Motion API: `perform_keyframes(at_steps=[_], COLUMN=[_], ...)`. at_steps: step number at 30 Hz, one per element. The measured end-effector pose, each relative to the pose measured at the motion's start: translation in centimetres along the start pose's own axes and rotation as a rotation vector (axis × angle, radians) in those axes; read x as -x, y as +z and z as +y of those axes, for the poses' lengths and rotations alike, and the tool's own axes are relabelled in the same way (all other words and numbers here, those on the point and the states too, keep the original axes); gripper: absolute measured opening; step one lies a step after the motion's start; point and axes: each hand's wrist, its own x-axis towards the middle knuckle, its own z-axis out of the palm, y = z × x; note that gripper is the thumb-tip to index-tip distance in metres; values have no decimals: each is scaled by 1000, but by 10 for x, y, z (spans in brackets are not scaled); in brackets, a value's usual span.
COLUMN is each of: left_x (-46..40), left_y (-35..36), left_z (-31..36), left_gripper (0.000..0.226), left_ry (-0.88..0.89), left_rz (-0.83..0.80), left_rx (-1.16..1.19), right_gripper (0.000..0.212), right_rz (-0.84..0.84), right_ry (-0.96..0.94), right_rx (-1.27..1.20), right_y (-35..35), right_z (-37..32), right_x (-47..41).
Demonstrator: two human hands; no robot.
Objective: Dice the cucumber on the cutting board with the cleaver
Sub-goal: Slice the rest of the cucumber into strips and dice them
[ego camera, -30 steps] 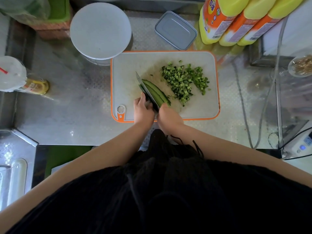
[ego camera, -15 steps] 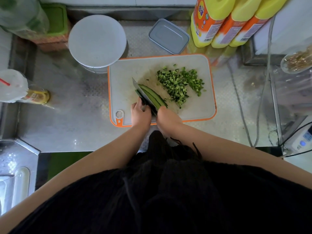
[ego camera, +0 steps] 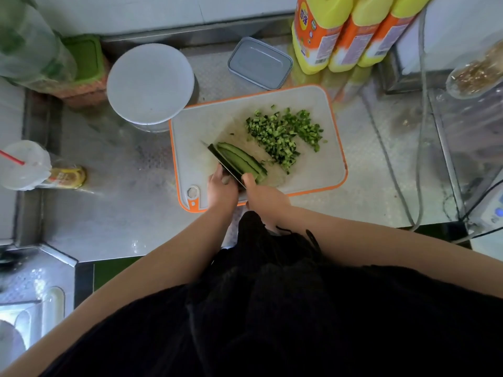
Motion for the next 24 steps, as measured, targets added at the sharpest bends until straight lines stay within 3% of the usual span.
perform_keyframes(at_steps=[8,13,17,20,24], left_x=[14,13,10,17,11], left_y=[-1,-2,-6,-5,-7], left_z=[15,8,7,18,18], left_gripper=[30,33,29,42,41], left_ry=[54,-1,-12,-14,10], left_rz=[44,96,113,102,91], left_rx=[72,63,56,82,40], right_gripper=[30,23,12,27,40], right_rz=[1,10,-3,-18,-32], right_ry=[63,92,132,80,-34], right_rx=[-161,-132,-248,-210,-225], right_y=[-5,-3,-6,-3,0], right_z=[5,8,13,14,16], right_x=[2,-1,-4,4,15])
